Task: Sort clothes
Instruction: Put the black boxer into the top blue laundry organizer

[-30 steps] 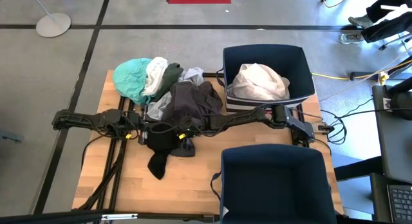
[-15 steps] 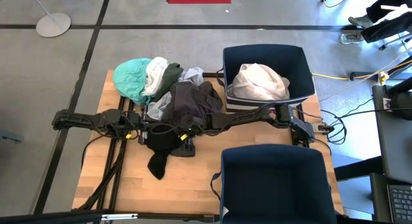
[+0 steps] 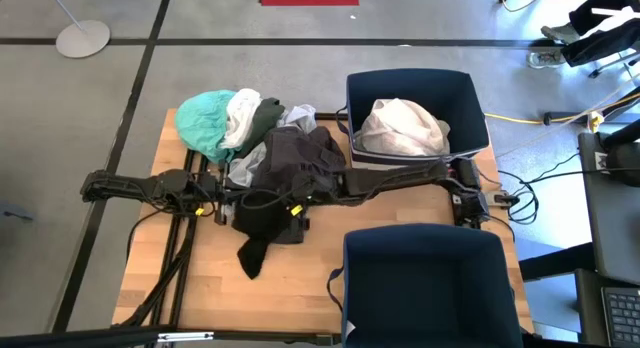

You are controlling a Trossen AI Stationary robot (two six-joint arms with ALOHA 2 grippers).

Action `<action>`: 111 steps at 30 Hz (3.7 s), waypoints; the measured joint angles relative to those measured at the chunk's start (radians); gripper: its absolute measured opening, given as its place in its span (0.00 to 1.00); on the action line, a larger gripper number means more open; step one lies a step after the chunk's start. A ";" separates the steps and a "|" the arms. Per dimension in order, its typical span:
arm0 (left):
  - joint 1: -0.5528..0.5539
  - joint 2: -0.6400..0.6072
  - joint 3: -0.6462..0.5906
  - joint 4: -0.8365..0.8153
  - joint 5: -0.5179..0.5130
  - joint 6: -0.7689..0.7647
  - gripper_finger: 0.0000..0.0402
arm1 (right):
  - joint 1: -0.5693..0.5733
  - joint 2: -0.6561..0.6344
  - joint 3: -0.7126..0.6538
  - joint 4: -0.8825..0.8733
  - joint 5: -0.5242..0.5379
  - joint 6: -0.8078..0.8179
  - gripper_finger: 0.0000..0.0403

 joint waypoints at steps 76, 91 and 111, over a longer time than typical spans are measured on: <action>0.000 0.000 0.000 0.001 -0.015 -0.006 0.00 | -0.651 -0.539 0.001 -0.869 0.218 0.274 0.04; 0.000 0.000 0.000 0.002 -0.015 -0.007 0.00 | -0.662 -0.453 0.000 -0.973 0.182 0.367 0.44; 0.000 0.000 0.000 0.002 -0.019 -0.003 0.00 | -0.643 -0.455 0.253 -1.092 0.096 0.415 0.74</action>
